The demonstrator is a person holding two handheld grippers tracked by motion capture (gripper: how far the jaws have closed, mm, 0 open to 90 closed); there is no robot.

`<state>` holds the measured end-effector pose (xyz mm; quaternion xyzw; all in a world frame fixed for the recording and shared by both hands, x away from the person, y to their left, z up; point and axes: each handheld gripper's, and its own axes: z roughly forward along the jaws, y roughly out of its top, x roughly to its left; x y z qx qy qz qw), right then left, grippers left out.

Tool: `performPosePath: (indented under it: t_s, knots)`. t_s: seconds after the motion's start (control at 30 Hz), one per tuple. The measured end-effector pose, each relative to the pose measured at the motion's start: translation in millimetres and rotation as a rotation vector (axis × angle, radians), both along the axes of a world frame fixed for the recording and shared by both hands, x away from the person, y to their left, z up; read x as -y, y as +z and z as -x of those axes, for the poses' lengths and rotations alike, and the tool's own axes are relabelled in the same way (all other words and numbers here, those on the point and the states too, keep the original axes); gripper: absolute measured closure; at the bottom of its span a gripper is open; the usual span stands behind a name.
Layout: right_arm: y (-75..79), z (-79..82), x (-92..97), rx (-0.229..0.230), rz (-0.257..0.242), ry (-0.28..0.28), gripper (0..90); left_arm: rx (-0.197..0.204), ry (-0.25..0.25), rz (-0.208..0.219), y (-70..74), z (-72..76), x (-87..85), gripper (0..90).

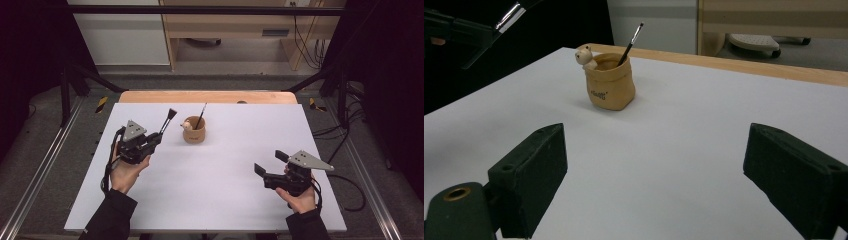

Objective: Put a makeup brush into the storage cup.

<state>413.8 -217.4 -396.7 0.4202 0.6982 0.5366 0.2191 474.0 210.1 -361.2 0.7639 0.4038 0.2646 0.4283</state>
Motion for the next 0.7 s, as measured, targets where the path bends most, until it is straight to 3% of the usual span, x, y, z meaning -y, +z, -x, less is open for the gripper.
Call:
performPosePath:
  t_s: [0.47, 0.6, 0.63, 0.7]
  knots:
    - [11.8, -5.3, -21.4, 0.009, -0.037, 0.032, 11.2, 0.035, -0.071, 0.017, -0.6, 19.2, 30.5, 79.3]
    - [13.9, -6.4, -25.5, 0.007, -0.05, 0.032, 11.5, 0.021, -0.079, 0.032, -3.4, 23.9, 37.9, 79.3]
    - [14.4, -6.6, -26.4, 0.006, -0.053, 0.035, 11.6, 0.039, -0.096, 0.039, -4.4, 23.0, 40.0, 79.3]
    - [15.4, -7.5, -28.9, 0.011, -0.059, 0.037, 11.9, 0.019, -0.09, 0.046, -6.1, 26.7, 45.5, 79.3]
